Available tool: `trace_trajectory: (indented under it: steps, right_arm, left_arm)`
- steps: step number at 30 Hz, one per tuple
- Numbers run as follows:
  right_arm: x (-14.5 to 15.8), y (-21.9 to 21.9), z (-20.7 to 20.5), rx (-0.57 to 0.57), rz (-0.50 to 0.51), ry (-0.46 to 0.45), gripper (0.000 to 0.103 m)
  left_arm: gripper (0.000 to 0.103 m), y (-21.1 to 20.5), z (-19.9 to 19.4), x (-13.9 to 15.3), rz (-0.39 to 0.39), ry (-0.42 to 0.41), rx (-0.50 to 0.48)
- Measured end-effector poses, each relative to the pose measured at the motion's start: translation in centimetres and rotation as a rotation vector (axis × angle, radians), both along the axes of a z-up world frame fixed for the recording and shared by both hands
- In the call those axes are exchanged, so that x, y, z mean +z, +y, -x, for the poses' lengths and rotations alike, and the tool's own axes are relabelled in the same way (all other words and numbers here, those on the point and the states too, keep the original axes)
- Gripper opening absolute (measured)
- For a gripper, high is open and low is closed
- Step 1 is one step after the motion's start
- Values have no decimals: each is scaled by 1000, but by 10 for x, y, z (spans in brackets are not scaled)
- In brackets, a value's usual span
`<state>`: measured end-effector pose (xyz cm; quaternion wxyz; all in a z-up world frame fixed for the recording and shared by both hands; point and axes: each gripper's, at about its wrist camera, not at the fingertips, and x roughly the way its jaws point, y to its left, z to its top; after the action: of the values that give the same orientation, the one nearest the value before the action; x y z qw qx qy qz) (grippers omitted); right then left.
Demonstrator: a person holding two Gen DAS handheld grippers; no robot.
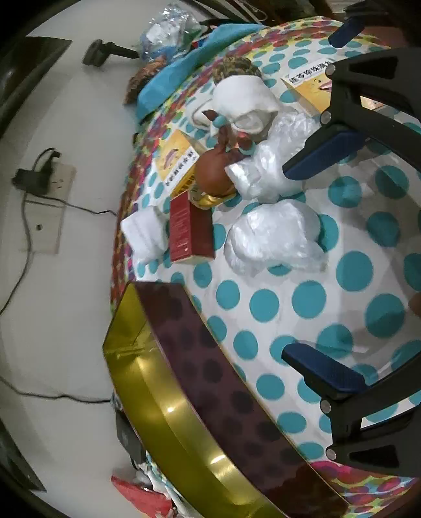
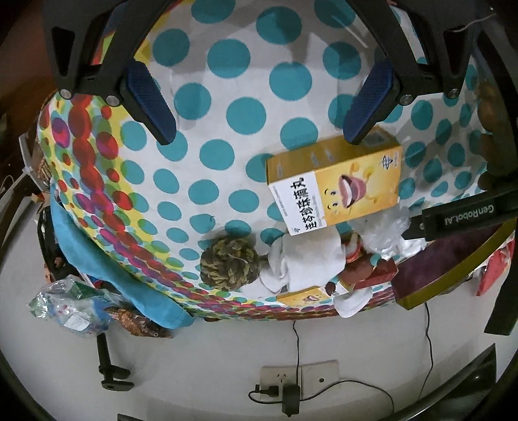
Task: Organize objects
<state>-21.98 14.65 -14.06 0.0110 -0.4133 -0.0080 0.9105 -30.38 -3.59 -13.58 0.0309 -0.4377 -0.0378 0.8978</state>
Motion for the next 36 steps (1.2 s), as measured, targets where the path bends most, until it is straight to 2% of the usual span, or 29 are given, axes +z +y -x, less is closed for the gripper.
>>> trace_trajectory:
  steps: [3, 5, 6, 7, 11, 16, 23, 27, 30, 33, 34, 35, 36]
  right_arm:
    - [0, -3, 4, 20, 28, -2, 103]
    - [1, -4, 4, 41, 53, 5, 103]
    - [2, -5, 3, 52, 61, 9, 103]
    - [3, -5, 2, 60, 64, 13, 103]
    - [4, -6, 0, 80, 84, 21, 103]
    - [2, -14, 4, 89, 101, 17, 103]
    - [1, -31, 23, 118, 92, 4, 103]
    - [6, -38, 11, 146, 118, 17, 103]
    - [5, -45, 6, 73, 91, 61, 103]
    - [-5, -51, 25, 64, 72, -4, 103]
    - [-4, -52, 29, 52, 59, 3, 103]
    - [-3, -53, 34, 54, 71, 6, 101]
    - [-2, -53, 36, 58, 87, 3, 87]
  left_arm:
    - [102, 4, 6, 0, 24, 3, 0]
    - [78, 4, 10, 1, 20, -7, -1]
    - [38, 5, 13, -1, 24, -28, -4]
    - [36, 6, 14, -1, 54, -26, 2]
    - [34, 5, 13, 0, 17, -41, -39]
    - [34, 5, 1, 6, 56, -3, -18]
    - [34, -1, -13, 10, 40, 15, 1]
    - [34, -6, -20, 13, 70, 41, 0]
    - [34, -12, -20, 13, 58, 44, 11]
    - [34, -15, -22, 13, 54, 46, 11]
    - [34, -16, -22, 12, 54, 48, 12]
    - [34, -17, -22, 12, 52, 49, 12]
    - [34, -19, -22, 12, 47, 48, 15]
